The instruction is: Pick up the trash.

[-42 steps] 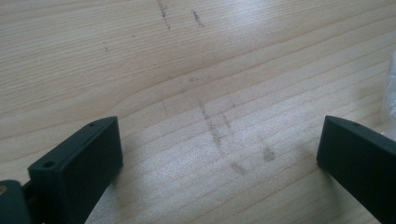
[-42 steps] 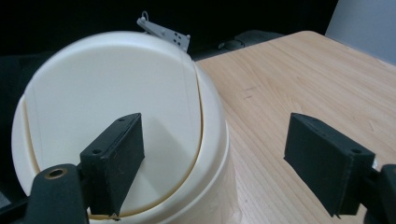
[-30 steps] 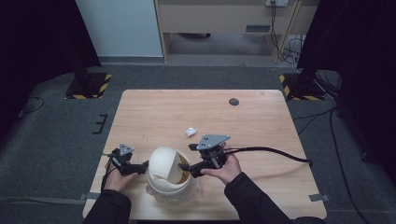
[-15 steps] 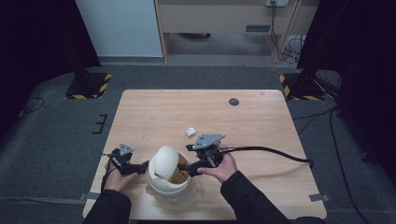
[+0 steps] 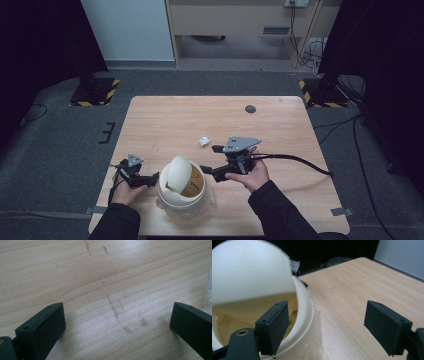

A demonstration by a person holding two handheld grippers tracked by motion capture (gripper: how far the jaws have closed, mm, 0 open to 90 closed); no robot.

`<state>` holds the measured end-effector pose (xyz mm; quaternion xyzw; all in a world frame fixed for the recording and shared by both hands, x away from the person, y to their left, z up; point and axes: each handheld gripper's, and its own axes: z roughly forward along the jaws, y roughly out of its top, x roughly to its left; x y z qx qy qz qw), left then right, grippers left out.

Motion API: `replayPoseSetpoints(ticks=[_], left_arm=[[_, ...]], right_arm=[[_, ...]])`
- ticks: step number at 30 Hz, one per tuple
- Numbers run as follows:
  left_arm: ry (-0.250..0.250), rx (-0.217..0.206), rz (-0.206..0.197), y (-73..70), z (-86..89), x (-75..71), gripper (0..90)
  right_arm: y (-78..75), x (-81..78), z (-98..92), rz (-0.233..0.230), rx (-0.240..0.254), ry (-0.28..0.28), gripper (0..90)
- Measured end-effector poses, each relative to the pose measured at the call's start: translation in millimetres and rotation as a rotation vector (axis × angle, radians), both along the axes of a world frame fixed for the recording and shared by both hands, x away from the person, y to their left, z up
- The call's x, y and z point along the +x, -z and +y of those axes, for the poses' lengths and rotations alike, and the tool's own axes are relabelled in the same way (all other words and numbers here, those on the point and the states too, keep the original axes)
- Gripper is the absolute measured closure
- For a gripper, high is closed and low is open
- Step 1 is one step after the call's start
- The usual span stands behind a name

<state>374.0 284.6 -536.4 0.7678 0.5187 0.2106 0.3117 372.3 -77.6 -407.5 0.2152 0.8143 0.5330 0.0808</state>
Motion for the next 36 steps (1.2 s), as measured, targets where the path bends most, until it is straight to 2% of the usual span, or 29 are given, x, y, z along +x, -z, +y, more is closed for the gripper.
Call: replayPoseSetpoints(ticks=[9, 22, 32, 36], left_arm=[[0.000, 0.000, 0.000, 0.0, 0.0, 0.0, 0.0], [0.000, 0.000, 0.000, 0.0, 0.0, 0.0, 0.0], [0.000, 0.000, 0.000, 0.0, 0.1, 0.0, 0.0], [0.000, 0.000, 0.000, -0.1, 0.1, 0.0, 0.0]], right_arm=[[-10.6, 18.6, -20.3, -0.061, 0.018, 0.106, 15.7], [-11.8, 46.8, -21.3, -0.111, 0.032, 0.219, 14.2], [-10.5, 65.1, -18.5, -0.129, 0.024, 0.258, 15.5], [-8.6, 79.4, -15.4, -0.131, 0.024, 0.268, 16.6]])
